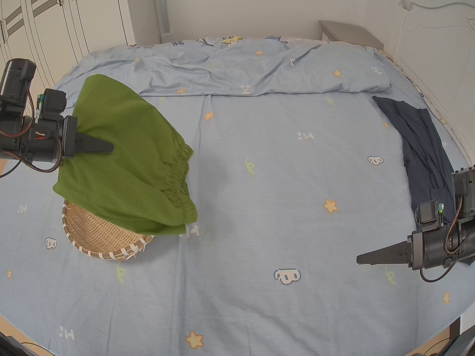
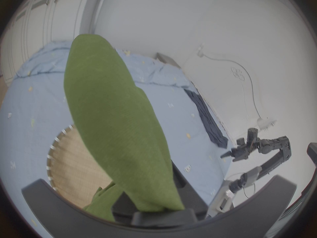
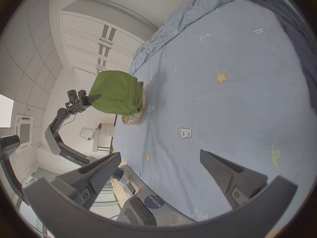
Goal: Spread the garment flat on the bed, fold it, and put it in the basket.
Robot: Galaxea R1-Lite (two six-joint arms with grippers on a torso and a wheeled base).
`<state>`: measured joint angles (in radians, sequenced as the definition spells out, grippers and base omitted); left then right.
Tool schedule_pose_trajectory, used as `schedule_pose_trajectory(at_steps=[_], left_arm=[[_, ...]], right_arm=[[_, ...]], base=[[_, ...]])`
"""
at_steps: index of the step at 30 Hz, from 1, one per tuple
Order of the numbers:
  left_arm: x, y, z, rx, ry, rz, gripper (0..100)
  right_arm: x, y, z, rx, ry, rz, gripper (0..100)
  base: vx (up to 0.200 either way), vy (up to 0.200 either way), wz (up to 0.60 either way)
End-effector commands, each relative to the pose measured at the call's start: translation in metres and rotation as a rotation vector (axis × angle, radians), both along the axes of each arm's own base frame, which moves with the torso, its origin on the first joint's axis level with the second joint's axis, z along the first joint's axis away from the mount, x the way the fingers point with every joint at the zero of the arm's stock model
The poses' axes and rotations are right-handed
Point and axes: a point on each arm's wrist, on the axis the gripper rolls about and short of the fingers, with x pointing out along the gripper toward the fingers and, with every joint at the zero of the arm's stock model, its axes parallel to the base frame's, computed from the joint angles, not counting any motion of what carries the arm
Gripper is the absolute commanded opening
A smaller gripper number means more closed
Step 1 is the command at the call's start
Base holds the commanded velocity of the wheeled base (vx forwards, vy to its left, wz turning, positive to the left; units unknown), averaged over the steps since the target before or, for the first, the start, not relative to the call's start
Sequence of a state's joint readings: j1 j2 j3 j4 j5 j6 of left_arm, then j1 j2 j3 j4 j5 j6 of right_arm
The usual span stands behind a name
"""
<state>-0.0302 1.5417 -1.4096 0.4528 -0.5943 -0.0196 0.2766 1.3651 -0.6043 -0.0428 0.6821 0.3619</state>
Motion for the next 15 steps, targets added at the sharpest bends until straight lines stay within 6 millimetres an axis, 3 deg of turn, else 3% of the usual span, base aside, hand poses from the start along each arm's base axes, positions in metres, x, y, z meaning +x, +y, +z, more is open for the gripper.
schedule_pose_trajectory(at_steps=[1, 7, 13, 15], left_arm=[[0.003, 0.017, -0.004, -0.027, -0.034, 0.072, 0], [0.021, 0.025, -0.017, -0.091, -0.013, 0.136, 0], [0.044, 0.052, -0.061, -0.096, 0.127, 0.226, 0], [0.048, 0.064, -0.084, -0.102, 0.207, 0.267, 0]], right_arm=[[0.000, 0.000, 0.000, 0.001, -0.001, 0.000, 100], [-0.003, -0.001, 0.004, 0.005, -0.018, 0.000, 100], [-0.004, -0.003, 0.005, 0.009, -0.026, -0.007, 100], [-0.004, -0.003, 0.006, 0.009, -0.028, -0.007, 100]], base=[[0.000, 0.000, 0.00], [0.000, 0.000, 0.00], [0.000, 0.000, 0.00], [0.000, 0.000, 0.00]])
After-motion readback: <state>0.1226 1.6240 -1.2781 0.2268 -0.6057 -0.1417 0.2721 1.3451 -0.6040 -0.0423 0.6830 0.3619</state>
